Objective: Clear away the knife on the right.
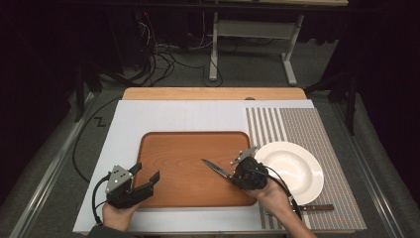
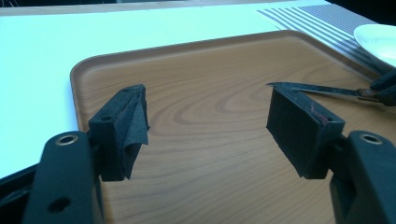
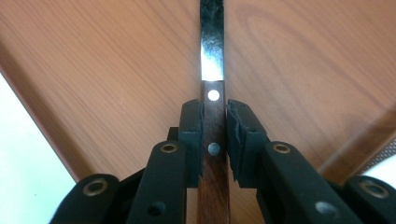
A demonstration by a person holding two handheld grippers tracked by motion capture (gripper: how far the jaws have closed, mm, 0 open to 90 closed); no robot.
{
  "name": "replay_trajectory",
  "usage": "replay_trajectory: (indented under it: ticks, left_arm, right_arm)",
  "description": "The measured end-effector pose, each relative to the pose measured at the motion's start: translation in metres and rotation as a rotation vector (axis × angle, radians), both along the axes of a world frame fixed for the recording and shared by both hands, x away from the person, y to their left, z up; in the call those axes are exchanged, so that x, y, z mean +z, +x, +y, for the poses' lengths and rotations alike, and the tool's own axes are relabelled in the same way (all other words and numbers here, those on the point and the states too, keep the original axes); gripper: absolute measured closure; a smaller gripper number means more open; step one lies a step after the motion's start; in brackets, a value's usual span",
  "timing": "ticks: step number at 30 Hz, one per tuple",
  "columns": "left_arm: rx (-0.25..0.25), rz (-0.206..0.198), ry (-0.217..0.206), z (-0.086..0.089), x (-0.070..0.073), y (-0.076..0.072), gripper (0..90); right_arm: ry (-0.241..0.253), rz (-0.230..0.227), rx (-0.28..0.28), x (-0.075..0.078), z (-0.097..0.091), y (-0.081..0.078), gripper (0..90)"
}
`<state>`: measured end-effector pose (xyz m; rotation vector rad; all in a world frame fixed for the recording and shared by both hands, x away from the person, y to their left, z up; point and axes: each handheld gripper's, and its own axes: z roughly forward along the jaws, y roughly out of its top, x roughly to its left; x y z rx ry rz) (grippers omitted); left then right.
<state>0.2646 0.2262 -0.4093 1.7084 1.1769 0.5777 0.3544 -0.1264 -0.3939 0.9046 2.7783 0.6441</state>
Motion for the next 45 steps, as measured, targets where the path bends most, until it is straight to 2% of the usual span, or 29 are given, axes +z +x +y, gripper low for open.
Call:
replay_trajectory:
  ticks: [5, 11, 20, 37, 45]
  left_arm:
    - [-0.001, 0.002, -0.001, 0.000, 0.000, 0.000, 30.0]
    - [-0.005, 0.003, 0.000, 0.000, 0.000, 0.001, 29.9]
    - [-0.004, 0.002, 0.001, 0.000, 0.000, 0.000, 29.9]
    - [-0.005, 0.003, 0.003, -0.001, 0.000, 0.000, 29.9]
    - [-0.003, 0.006, 0.001, -0.001, -0.001, 0.001, 29.9]
  right_arm:
    - [-0.027, 0.001, 0.006, -0.006, 0.003, -0.001, 77.7]
    - [-0.038, -0.026, 0.012, -0.007, 0.003, -0.002, 77.1]
    - [-0.053, -0.056, -0.016, -0.007, -0.001, 0.000, 75.1]
    - [-0.072, -0.083, -0.089, -0.007, -0.008, 0.005, 71.7]
    - [-0.058, -0.071, -0.127, -0.008, -0.014, 0.010, 70.0]
